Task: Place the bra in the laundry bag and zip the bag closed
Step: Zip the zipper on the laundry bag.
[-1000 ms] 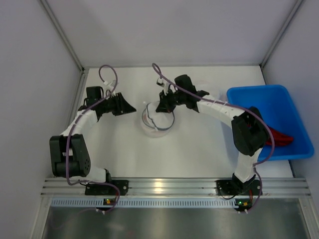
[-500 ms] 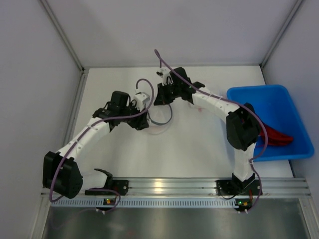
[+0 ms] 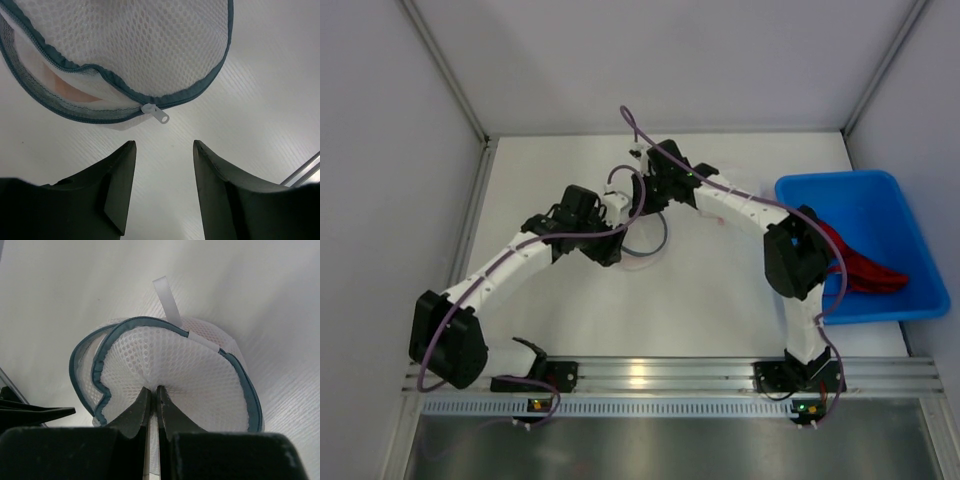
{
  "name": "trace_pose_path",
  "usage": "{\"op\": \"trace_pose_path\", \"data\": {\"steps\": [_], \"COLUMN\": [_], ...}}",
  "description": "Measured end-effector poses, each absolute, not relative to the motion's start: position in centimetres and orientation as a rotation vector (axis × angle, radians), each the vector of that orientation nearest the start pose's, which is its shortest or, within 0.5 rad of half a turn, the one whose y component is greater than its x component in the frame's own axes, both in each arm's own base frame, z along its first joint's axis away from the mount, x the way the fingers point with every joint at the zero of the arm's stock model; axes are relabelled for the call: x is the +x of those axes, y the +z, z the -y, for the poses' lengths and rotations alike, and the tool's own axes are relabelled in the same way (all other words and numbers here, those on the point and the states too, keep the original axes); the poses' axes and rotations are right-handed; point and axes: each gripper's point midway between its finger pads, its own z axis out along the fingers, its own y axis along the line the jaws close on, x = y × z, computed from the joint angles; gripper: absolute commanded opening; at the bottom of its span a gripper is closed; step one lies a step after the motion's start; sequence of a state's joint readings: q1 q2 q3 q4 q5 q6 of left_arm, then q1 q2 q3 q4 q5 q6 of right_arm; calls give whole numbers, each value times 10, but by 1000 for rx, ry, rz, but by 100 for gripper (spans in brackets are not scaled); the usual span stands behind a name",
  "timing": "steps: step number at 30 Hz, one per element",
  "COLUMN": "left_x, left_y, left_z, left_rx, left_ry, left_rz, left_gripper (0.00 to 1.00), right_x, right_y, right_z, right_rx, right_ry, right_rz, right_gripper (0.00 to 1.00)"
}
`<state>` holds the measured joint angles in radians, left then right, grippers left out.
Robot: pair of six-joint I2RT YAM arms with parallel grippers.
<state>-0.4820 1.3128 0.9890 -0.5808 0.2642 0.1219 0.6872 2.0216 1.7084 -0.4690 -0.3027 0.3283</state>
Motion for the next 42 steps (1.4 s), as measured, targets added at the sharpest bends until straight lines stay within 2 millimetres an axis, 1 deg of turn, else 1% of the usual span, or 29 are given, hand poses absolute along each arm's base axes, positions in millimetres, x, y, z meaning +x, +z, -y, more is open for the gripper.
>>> {"op": "trace_pose_path", "data": {"steps": [6, 13, 18, 19, 20, 22, 23, 25, 26, 28, 29, 33, 34, 36, 37, 39, 40, 42], "left_x": [274, 284, 291, 292, 292, 293, 294, 295, 295, 296, 296, 290, 288, 286, 286, 288, 288, 290], "left_y": [115, 113, 109, 106, 104, 100, 98, 98, 99, 99, 100, 106, 108, 112, 114, 114, 113, 114], "left_z": [187, 192, 197, 196, 196, 194, 194, 193, 192, 192, 192, 191, 190, 188, 185, 178, 175, 169], "left_rx": [806, 777, 768, 764, 759, 748, 744, 738, 738, 736, 736, 732, 727, 680, 647, 572, 534, 467], "left_ry": [-439, -411, -383, -373, -364, -348, -340, -329, -328, -326, -327, -356, -378, -449, -486, -559, -596, -662], "left_rz": [-2415, -2435, -2453, -2463, -2473, -2488, -2493, -2494, -2492, -2491, -2489, -2467, -2461, -2459, -2463, -2485, -2495, -2508], "left_gripper": [54, 54, 49, 47, 39, 29, 19, 15, 11, 6, 0, 0, 0, 0, 0, 0, 0, 0], "right_x": [369, 368, 366, 366, 366, 366, 366, 366, 367, 367, 368, 368, 368, 367, 368, 372, 373, 377], "right_y": [135, 132, 131, 130, 130, 130, 130, 129, 129, 129, 129, 128, 129, 130, 132, 135, 137, 138], "right_z": [-384, -383, -381, -381, -381, -381, -381, -380, -380, -379, -379, -379, -380, -382, -384, -387, -388, -385], "right_rx": [-531, -489, -475, -474, -474, -474, -474, -473, -472, -475, -479, -504, -519, -550, -574, -608, -626, -664], "right_ry": [807, 798, 789, 788, 787, 784, 782, 777, 773, 767, 762, 750, 754, 768, 779, 799, 813, 840], "right_rz": [-2449, -2489, -2505, -2507, -2508, -2510, -2510, -2510, -2510, -2507, -2505, -2494, -2488, -2472, -2454, -2416, -2393, -2349], "right_gripper": [0, 0, 0, 0, 0, 0, 0, 0, 0, 0, 0, 0, 4, 21, 33, 51, 64, 72]}}
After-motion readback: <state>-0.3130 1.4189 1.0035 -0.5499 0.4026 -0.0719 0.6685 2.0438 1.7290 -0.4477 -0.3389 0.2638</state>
